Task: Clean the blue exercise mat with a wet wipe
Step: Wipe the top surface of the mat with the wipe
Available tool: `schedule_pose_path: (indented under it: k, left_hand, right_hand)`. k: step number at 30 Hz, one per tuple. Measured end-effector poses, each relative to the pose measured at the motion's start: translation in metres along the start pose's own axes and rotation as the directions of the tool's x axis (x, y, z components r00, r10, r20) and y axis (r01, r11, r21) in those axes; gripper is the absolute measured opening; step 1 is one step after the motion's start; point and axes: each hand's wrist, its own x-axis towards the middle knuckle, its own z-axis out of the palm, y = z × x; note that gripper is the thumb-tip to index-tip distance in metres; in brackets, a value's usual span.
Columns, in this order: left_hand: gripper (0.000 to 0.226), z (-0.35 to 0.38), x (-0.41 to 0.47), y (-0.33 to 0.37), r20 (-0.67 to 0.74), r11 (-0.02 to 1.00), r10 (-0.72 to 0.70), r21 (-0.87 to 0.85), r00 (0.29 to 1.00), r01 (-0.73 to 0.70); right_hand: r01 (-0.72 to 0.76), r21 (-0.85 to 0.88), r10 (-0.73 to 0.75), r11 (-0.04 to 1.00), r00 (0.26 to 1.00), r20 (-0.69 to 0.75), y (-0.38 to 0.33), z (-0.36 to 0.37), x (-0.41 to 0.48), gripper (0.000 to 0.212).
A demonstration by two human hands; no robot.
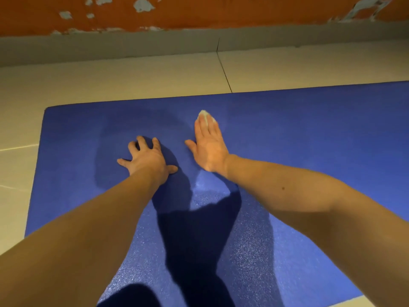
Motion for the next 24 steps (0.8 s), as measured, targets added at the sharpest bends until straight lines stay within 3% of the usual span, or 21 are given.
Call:
schedule_pose_path:
  k: [3, 8, 11, 15, 18, 19, 24]
  left_hand:
    - [0.108, 0.0, 0.0, -0.002, -0.006, 1.0, 0.014, -0.002, 1.0, -0.014]
    - [0.109, -0.001, -0.003, -0.001, 0.001, 1.0, 0.022, 0.0, 1.0, -0.022]
    - [0.109, -0.001, -0.003, 0.0, 0.006, 1.0, 0.016, -0.004, 1.0, -0.016]
    - [0.11, 0.0, -0.003, 0.0, 0.0, 1.0, 0.017, -0.009, 1.0, -0.017]
    - [0.111, 0.0, -0.002, -0.001, -0.006, 1.0, 0.014, -0.002, 1.0, -0.014]
    - [0.11, 0.0, -0.002, -0.001, -0.005, 1.0, 0.016, 0.001, 1.0, -0.016]
    - [0.11, -0.002, -0.004, -0.001, 0.019, 1.0, 0.02, 0.015, 1.0, -0.02]
  right_hand:
    - [0.115, 0.015, -0.116, 0.993, 0.992, 0.043, 0.027, -0.011, 0.01, 0.073]
    - [-0.258, -0.007, 0.258, 0.966, 0.964, 0.067, 0.076, -0.039, 0.05, 0.076]
    - [-0.305, -0.005, 0.305, 0.952, 0.951, 0.05, 0.04, -0.038, 0.062, 0.077]
    - [-0.059, 0.039, 0.059, 0.997, 0.998, 0.019, -0.026, -0.026, 0.062, 0.076]
    - [0.156, 0.03, -0.158, 0.987, 0.984, 0.083, -0.029, -0.022, 0.065, 0.075]
    - [0.143, 0.049, -0.146, 0.989, 0.986, 0.081, -0.018, -0.025, 0.068, 0.075]
    - [-0.249, 0.0, 0.248, 0.969, 0.965, 0.09, 0.04, -0.051, 0.08, 0.077]
